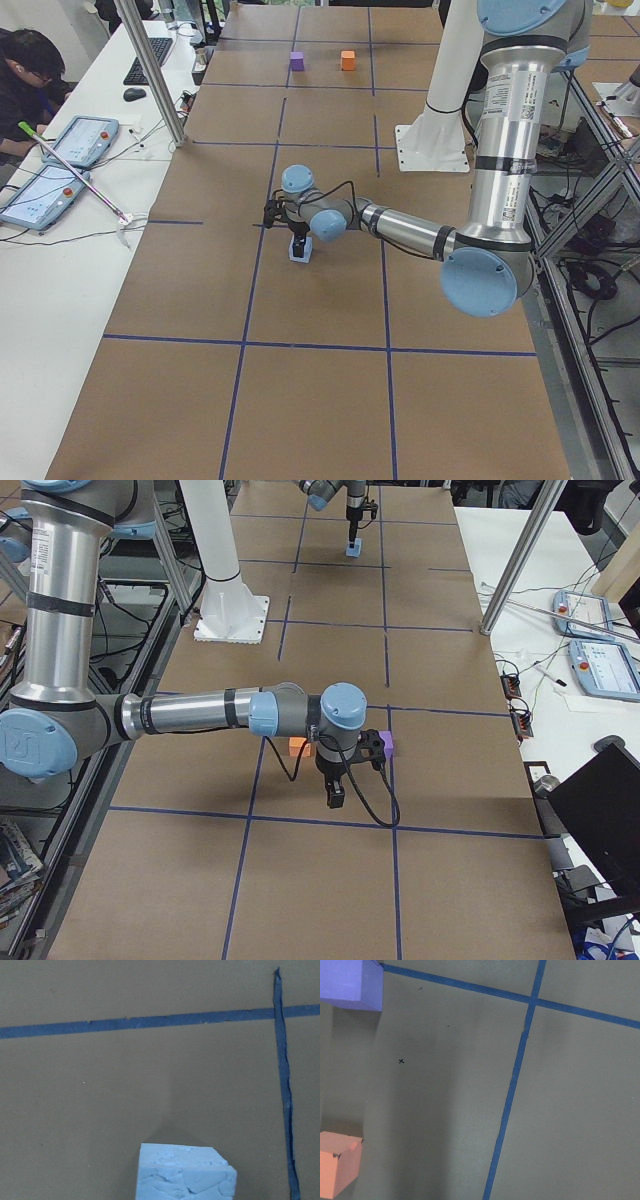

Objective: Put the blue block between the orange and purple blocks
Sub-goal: 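Lower the left gripper onto the light blue cube and grasp it, then carry the light blue cube with the left gripper toward the table center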

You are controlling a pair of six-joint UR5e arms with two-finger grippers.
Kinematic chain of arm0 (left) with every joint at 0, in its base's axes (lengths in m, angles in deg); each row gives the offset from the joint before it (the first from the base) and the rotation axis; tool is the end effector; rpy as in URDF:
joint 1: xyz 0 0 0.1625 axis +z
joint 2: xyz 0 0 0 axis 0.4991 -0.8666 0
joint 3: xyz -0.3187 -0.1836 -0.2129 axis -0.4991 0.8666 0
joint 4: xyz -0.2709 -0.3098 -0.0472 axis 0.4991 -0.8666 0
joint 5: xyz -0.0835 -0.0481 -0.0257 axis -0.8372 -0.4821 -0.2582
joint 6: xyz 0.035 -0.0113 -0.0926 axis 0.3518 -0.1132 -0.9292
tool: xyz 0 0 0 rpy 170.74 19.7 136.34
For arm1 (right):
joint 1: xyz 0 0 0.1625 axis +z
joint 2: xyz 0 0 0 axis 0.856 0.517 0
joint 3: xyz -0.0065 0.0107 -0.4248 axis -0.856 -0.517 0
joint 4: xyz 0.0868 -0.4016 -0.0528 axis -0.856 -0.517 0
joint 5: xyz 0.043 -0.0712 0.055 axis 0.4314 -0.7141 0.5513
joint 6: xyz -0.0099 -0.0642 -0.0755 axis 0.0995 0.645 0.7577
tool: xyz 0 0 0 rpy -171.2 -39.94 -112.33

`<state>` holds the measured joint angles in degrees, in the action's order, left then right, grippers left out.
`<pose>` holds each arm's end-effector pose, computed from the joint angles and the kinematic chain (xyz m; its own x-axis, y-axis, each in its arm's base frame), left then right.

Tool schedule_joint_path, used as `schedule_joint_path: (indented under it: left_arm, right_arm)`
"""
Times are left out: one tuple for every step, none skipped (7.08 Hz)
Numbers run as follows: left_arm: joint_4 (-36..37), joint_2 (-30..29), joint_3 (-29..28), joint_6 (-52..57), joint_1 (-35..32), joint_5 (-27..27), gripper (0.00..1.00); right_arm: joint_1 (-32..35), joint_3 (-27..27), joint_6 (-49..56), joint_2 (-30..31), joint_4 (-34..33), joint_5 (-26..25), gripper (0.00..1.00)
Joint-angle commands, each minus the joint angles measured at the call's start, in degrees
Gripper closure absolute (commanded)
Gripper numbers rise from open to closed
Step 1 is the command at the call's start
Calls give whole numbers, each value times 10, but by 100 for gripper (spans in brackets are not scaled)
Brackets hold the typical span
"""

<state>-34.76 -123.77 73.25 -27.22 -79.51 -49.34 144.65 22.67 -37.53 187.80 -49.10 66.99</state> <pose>0.2926 -0.4644 0.5245 0.6670 0.0890 -0.7397 -0.0424 0.9958 0.0816 0.0355 -0.4215 0.6080 0.7158 -0.2138 0.6648 0.1978 0.9751 0.1005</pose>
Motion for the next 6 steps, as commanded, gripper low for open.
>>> schedule_joint_path:
  left_arm:
    - [1,-4,-7,-4,31,37,0]
    - [3,-8,-8,-2,31,39,1]
    - [3,-9,-7,-2,31,47,41]
    - [8,-9,-1,2,30,46,72]
    - [26,-31,5,1,26,44,76]
    - [83,-81,8,-6,25,45,76]
  right_arm:
    - [1,0,0,0,0,-1,0]
    - [0,-1,0,0,0,0,0]
    - [0,-1,0,0,0,0,0]
    - [0,-1,0,0,0,0,0]
    - [0,-1,0,0,0,0,0]
    - [0,-1,0,0,0,0,0]
